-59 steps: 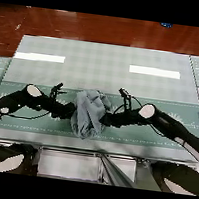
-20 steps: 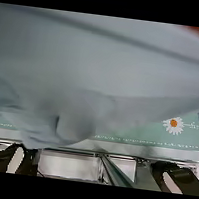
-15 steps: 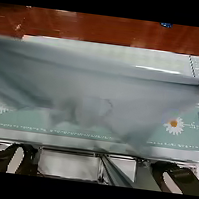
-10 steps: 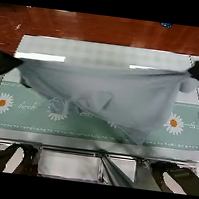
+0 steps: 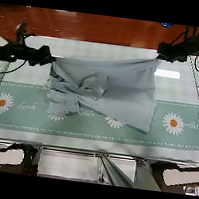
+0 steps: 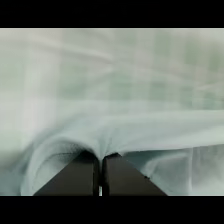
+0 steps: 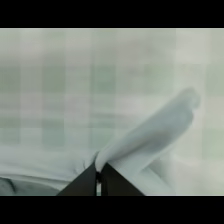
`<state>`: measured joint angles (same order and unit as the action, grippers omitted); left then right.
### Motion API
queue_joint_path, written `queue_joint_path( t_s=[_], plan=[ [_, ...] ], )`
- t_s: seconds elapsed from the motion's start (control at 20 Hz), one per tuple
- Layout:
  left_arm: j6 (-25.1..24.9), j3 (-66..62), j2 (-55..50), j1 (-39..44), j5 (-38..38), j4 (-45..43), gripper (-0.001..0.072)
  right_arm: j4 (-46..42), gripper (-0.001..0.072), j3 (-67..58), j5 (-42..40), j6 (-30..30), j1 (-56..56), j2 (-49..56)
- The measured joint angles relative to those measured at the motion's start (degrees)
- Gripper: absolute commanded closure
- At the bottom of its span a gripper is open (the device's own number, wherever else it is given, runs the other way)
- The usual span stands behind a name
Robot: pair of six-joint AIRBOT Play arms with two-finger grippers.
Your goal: Fold the shirts.
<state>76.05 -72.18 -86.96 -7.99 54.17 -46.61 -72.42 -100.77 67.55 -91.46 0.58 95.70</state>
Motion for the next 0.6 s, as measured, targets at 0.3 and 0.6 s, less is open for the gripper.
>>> queue_joint_path(
  t_s=[0.3,0.6],
  plan=[
    [1.9,-14.1,-12.7,0.2,4.3,-0.8,0.0200,4.7,0.0306,-4.3,-6.5,-0.6,1.6,7.8],
    [6.0,-22.3,-12.7,-10.1,23.4,-13.9,0.0200,1.0,0.0306,-3.6,1.1,-1.1,10.6,2.9]
  ],
)
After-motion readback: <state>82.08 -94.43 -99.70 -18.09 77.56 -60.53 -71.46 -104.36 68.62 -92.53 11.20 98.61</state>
